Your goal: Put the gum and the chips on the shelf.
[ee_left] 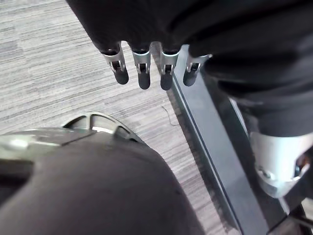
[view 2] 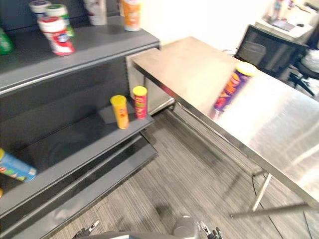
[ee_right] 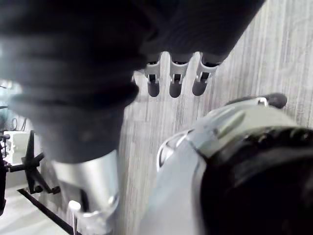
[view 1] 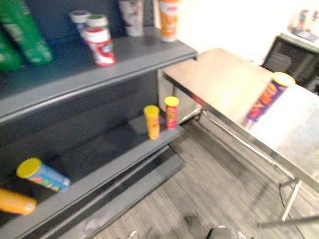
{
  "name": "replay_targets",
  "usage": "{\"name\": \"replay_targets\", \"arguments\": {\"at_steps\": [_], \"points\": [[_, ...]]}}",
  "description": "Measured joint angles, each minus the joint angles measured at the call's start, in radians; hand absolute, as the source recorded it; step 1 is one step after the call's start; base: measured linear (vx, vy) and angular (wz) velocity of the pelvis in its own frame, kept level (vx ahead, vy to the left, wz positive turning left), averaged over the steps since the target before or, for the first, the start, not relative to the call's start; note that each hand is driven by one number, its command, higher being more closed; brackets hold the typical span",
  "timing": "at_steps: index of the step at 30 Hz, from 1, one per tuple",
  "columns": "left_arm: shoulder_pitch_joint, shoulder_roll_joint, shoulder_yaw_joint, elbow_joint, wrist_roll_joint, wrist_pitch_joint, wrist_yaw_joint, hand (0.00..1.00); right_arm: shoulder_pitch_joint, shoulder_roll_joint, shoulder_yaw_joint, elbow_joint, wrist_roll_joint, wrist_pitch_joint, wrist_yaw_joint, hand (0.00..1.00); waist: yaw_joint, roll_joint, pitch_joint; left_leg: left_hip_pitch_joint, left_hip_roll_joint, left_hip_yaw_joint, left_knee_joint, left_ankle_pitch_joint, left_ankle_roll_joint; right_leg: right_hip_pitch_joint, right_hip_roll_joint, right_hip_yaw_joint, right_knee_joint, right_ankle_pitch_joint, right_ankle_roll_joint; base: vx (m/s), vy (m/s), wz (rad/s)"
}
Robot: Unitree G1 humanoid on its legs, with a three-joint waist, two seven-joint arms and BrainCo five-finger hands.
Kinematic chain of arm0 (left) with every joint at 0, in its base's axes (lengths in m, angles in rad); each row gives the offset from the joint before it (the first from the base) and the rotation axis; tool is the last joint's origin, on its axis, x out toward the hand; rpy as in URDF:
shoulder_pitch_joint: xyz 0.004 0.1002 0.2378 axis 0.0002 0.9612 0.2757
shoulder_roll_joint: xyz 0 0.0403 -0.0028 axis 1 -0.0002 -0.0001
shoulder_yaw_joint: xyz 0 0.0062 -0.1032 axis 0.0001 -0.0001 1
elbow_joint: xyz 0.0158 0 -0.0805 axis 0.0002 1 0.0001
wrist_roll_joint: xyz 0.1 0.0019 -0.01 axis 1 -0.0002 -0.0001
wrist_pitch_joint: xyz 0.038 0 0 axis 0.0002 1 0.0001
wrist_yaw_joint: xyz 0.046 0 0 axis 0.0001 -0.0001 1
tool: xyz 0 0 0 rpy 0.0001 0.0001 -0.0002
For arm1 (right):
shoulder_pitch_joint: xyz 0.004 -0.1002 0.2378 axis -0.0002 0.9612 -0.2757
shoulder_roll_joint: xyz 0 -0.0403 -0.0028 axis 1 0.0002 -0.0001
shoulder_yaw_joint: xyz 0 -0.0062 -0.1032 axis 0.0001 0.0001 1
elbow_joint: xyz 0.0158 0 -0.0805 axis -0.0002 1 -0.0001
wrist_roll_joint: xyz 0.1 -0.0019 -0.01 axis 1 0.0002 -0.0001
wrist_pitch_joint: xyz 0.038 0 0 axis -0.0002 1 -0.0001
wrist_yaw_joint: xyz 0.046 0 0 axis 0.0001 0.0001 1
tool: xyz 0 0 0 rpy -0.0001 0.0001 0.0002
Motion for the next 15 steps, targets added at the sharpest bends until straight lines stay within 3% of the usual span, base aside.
{"name": "replay_targets", "arguments": {"at_steps": [1,3,5,6,10,15], "points": [[-0.001,0.009,-0.003,-0.001,0.000,0.000,0.000,0.00,-0.008,0.002,0.013,0.000,0.000,-0.003,0.000,0.00,0.000,-0.022,-0.005,-0.003,-0.006,0.009,0.002,0.002,-0.008,0.030,0.005,0.000,-0.062,0.033,0.020,-0.11,-0.309,-0.70],[-0.002,0.012,-0.007,0.002,-0.002,0.002,0.009,0.00,-0.068,-0.015,0.076,-0.001,-0.001,-0.022,0.000,0.00,0.014,-0.021,-0.005,-0.035,-0.009,0.012,-0.021,0.043,-0.016,0.062,0.084,-0.014,-0.284,0.013,0.046,-0.19,-0.298,-1.04],[-0.002,0.016,-0.015,0.003,-0.002,0.003,0.014,0.00,-0.099,-0.018,0.105,-0.008,-0.001,-0.027,0.000,0.00,0.022,-0.039,-0.003,-0.035,-0.024,0.023,-0.037,0.069,-0.013,0.075,0.094,-0.015,-0.352,-0.015,0.076,-0.20,-0.232,-0.63],[-0.002,0.028,-0.027,0.003,0.001,0.003,0.017,0.00,-0.105,-0.014,0.121,-0.010,-0.002,-0.026,0.001,0.00,0.023,-0.058,-0.001,-0.034,-0.038,0.022,-0.040,0.085,-0.012,0.083,0.088,-0.015,-0.367,-0.068,0.091,-0.14,-0.162,-0.03],[0.010,0.021,-0.038,0.010,0.008,0.003,0.015,0.00,-0.102,-0.019,0.118,-0.008,-0.001,-0.024,-0.003,0.00,0.023,-0.052,-0.003,-0.030,-0.038,0.003,-0.065,0.131,-0.009,0.079,0.095,-0.021,-0.343,-0.101,0.073,-0.16,-0.082,0.09],[0.011,0.023,-0.044,0.013,0.034,0.003,-0.003,0.00,-0.083,-0.020,0.069,0.003,-0.001,-0.022,-0.040,0.00,0.015,-0.047,-0.009,-0.053,-0.007,-0.014,-0.020,0.131,-0.002,0.023,0.089,0.000,-0.253,-0.143,0.062,-0.10,-0.020,-0.07]]}}
